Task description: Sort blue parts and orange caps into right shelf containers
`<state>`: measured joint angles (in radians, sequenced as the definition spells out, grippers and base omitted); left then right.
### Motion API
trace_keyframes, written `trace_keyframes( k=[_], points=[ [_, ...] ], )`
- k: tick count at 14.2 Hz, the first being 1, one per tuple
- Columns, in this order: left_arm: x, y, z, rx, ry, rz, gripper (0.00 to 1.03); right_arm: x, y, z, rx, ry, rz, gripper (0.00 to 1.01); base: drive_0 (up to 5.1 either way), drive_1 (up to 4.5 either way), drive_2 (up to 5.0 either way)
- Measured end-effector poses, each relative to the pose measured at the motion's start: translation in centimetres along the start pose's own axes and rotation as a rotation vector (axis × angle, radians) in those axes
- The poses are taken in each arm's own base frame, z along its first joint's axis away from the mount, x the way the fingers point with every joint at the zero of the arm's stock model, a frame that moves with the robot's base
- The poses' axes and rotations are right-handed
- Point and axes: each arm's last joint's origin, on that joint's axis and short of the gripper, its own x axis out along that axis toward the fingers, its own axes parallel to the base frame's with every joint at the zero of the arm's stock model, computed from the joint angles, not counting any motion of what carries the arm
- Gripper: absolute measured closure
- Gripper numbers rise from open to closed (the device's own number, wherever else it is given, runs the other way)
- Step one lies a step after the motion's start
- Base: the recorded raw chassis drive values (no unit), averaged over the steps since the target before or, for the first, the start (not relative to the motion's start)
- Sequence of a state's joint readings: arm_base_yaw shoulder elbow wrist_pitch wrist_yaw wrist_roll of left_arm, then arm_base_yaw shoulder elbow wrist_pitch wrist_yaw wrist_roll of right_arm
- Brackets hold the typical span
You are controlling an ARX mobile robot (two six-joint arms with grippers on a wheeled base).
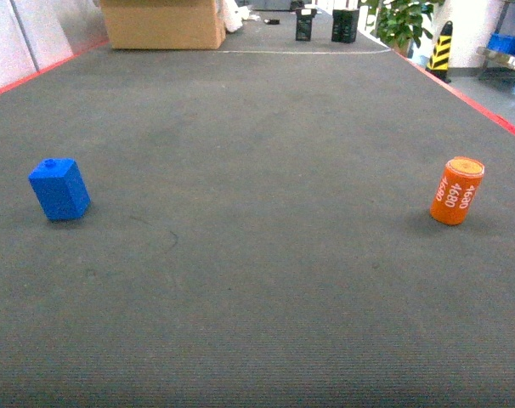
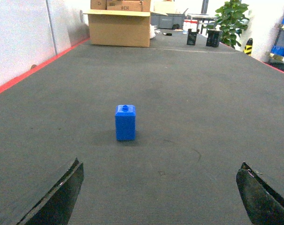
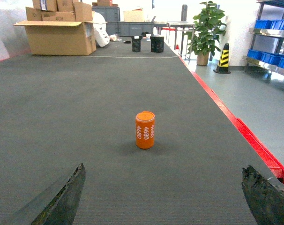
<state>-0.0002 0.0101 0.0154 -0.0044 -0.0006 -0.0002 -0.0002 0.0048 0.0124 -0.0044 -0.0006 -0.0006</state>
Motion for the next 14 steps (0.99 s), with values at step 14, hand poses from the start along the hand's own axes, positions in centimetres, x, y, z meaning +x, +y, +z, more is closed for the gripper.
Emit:
trace_keyframes(
  k=[14],
  points=[
    [0.00, 0.00, 0.00, 0.000, 0.000, 0.000, 0.05, 0.00, 0.00, 0.00, 0.000, 0.000, 0.000, 0.03, 0.0, 0.00, 0.0]
  ],
)
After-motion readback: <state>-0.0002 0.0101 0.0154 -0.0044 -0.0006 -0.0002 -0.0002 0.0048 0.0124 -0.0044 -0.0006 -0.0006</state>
